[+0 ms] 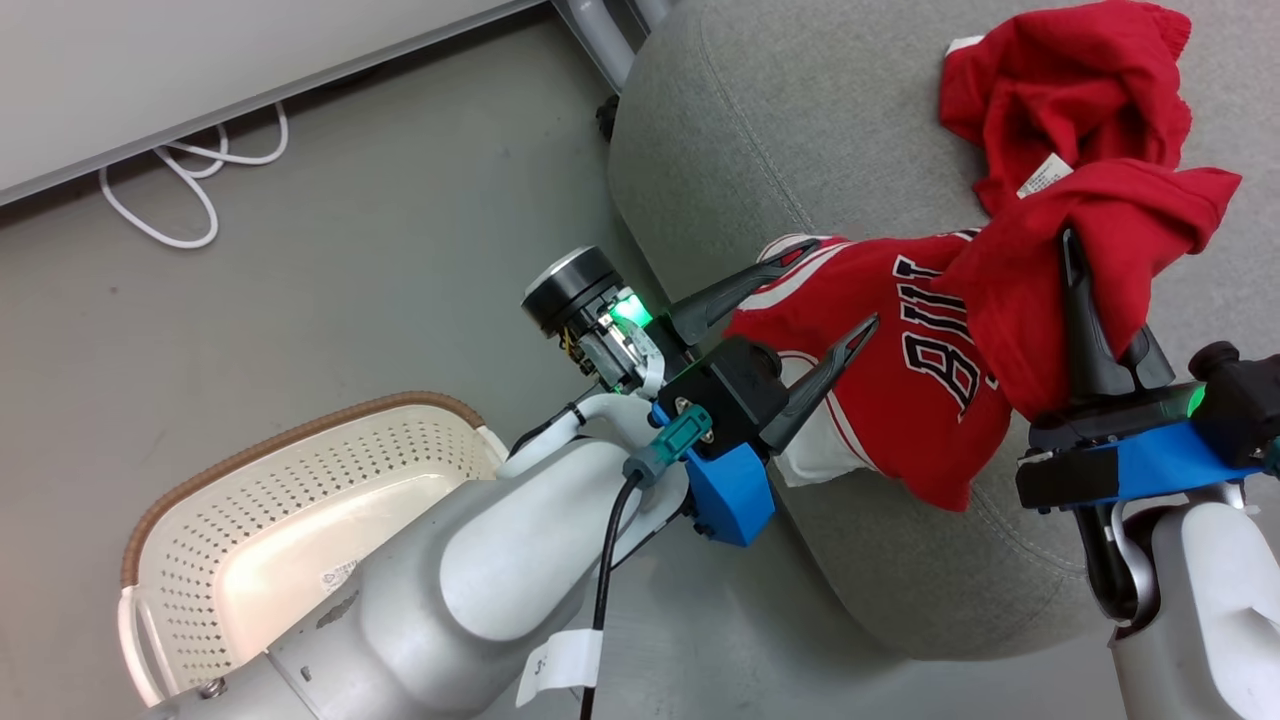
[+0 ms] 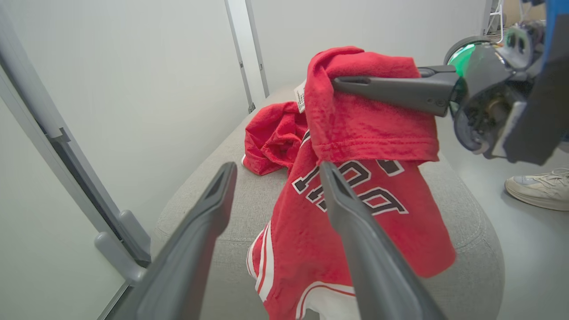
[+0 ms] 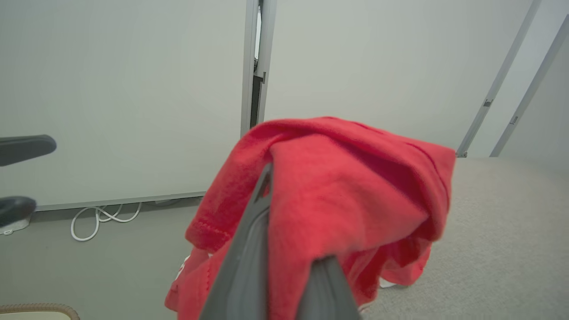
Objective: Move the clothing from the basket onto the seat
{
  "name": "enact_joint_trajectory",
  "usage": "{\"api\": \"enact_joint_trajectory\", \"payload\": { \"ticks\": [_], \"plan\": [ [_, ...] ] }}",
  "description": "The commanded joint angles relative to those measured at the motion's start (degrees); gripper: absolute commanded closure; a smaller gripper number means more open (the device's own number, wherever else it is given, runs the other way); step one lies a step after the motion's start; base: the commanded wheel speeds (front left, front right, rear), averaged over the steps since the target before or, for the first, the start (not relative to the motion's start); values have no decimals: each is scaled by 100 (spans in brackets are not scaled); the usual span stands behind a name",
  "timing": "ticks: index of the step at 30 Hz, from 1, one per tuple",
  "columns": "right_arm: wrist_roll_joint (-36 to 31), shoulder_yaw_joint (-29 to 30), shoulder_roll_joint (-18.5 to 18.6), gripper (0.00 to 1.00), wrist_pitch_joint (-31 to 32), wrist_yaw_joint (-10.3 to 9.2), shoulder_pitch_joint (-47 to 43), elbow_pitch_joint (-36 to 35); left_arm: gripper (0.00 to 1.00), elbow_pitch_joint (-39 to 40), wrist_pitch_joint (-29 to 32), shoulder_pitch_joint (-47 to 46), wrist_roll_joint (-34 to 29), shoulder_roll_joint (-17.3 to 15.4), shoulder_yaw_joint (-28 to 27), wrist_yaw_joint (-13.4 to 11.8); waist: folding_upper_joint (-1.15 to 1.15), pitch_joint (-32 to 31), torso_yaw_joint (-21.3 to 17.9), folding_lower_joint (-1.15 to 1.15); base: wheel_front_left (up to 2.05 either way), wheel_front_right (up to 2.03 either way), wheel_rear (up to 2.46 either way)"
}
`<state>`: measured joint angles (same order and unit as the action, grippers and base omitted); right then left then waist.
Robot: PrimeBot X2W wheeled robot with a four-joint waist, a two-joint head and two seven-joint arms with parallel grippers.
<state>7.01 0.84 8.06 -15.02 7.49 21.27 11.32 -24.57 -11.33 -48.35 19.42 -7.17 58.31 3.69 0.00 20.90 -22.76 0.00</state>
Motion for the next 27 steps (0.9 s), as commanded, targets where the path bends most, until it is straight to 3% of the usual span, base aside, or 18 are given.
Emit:
{"api": "enact_joint_trajectory", "payload": {
  "ticks": [1,16,27],
  "plan": [
    [11,36,-32,100,-25,1,-32,-25,0,-41,0,-87,4,-17,33,22,0,49,-63,0,0,0,0],
    [-44,87,-46,100,-24,1,129,-21,0,-113,-54,-197,55,26,98,0,0,166,-78,0,0,0,0],
    [-106,295,479,100,-24,1,1758,-265,0,19,69,-561,-77,-160,66,-69,0,995,-17,0,0,0,0]
  ]
}}
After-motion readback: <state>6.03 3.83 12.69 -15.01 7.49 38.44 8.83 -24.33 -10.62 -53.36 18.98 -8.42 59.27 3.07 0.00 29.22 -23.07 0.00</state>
